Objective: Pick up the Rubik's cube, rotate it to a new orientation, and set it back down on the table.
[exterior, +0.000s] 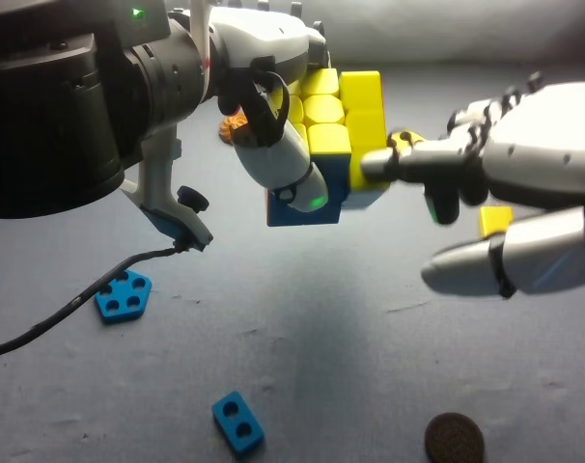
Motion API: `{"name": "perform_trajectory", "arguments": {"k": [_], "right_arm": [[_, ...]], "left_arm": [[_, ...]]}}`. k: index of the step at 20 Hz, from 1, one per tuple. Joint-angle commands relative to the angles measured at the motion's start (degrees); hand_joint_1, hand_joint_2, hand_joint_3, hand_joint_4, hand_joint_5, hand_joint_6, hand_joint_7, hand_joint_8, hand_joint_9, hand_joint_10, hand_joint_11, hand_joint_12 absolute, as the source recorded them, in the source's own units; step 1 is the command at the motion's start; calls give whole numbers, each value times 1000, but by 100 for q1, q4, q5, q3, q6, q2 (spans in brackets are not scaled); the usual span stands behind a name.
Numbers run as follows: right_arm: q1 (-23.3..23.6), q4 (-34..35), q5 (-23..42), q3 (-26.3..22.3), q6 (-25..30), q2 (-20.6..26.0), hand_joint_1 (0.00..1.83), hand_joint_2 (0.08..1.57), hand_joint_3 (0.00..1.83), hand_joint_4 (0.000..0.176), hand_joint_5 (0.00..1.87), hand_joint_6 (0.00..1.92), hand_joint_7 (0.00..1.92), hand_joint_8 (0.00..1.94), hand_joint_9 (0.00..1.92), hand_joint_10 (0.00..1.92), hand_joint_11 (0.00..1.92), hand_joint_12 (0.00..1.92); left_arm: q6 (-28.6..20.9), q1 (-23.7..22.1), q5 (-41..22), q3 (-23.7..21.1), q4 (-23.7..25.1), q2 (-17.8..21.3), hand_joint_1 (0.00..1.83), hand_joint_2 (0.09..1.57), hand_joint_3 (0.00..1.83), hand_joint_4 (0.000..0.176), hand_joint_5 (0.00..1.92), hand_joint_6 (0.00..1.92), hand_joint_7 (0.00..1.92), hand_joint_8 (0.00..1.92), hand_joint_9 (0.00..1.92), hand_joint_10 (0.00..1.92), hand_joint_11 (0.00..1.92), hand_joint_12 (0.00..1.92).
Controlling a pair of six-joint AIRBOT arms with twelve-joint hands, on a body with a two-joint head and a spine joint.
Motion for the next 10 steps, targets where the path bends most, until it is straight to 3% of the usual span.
{"name": "perform_trajectory", "arguments": {"k": [1, 10], "right_arm": [[22, 41, 524, -20, -12, 14, 175, 1247, 0, 0, 191, 19, 463, 1123, 380, 1638, 186, 1921], [12, 42, 431, 23, -19, -78, 157, 1254, 2, 0, 199, 15, 453, 1141, 363, 1667, 191, 1921]], "left_arm": [[-83, -82, 234, -15, 321, 56, 1049, 1383, 34, 0, 564, 1609, 453, 1895, 406, 1921, 436, 1921], [-83, -76, 234, -8, 323, 56, 1010, 1422, 20, 0, 519, 1714, 410, 1916, 378, 1921, 417, 1921]]}}
